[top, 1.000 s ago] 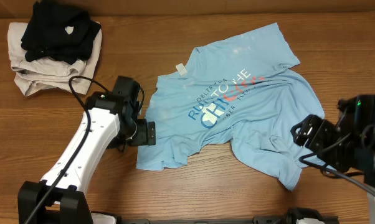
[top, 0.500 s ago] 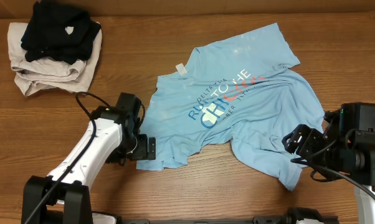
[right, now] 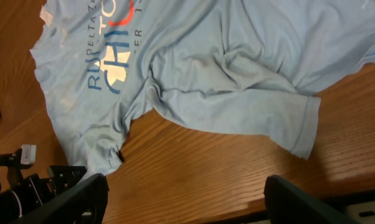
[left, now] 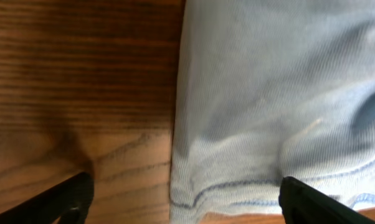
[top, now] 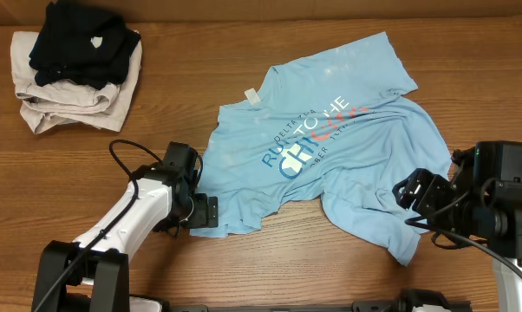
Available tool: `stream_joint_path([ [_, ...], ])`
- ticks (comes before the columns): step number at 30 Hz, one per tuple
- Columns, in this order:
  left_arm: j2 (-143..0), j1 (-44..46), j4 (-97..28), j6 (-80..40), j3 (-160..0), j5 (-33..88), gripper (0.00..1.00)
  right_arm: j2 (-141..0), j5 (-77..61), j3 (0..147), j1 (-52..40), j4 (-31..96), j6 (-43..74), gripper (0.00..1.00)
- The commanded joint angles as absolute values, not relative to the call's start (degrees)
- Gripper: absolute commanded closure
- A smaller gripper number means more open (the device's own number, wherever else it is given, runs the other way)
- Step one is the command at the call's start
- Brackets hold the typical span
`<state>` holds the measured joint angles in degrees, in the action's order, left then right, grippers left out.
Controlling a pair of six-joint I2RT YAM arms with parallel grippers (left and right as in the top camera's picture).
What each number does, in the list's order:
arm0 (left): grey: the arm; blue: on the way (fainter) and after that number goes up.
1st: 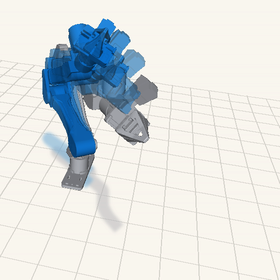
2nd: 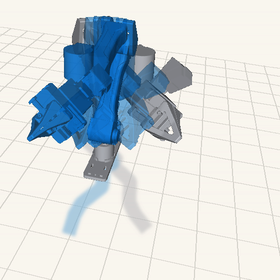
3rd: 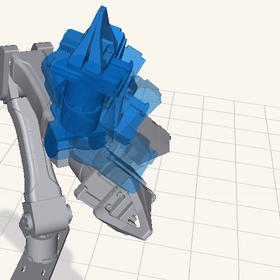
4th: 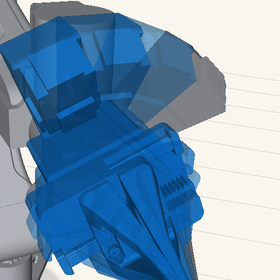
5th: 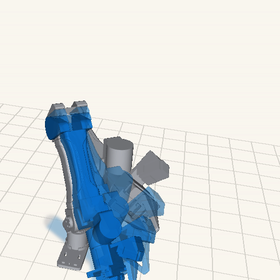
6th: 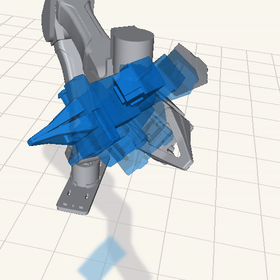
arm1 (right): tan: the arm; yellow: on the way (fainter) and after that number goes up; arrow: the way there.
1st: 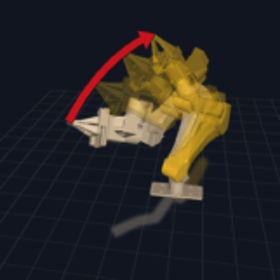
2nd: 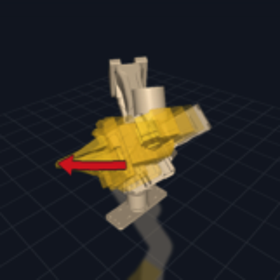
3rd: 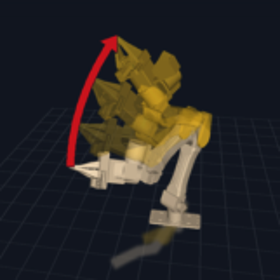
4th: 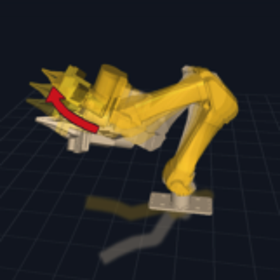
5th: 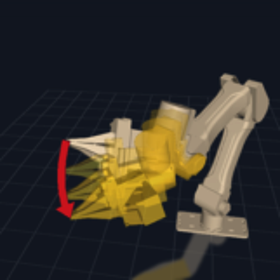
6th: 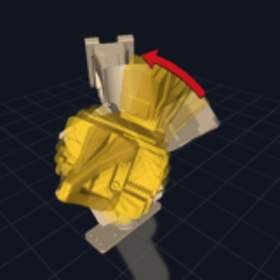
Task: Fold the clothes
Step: 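Grasp the T-shirt's lower hem corners with left and right grippers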
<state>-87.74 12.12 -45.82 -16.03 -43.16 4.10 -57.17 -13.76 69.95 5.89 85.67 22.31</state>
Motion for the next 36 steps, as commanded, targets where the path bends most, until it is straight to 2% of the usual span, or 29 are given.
stream_joint_path([
  [1,-86.6,12.0,-43.9,-17.0,-42.0,4.6,0.10,-56.6,-14.2,69.7,5.6,84.4,22.6,0.16],
  [6,-86.6,12.0,-38.9,-17.0,-39.1,5.5,0.20,-56.6,-14.2,69.7,5.6,84.0,22.6,0.16],
  [12,-86.6,12.0,-33.8,-17.0,-35.4,9.9,0.25,-56.6,-14.2,69.7,5.6,83.8,22.6,0.16],
  [25,-86.6,12.1,-39.2,-17.0,-34.9,14.6,0.67,-56.6,-14.0,69.7,5.6,83.5,22.6,0.16],
  [28,-86.6,12.1,-39.5,-18.4,-34.9,13.3,0.80,-56.6,-14.0,69.7,5.6,83.2,22.5,0.16],
  [30,-86.6,12.1,-39.9,-19.6,-35.0,11.5,0.96,-56.6,-14.0,69.7,5.6,83.1,22.6,0.16],
  [36,-86.6,12.1,-40.6,-19.3,-37.3,9.1,0.96,-56.6,-14.0,69.7,5.6,82.7,22.6,0.16],
])
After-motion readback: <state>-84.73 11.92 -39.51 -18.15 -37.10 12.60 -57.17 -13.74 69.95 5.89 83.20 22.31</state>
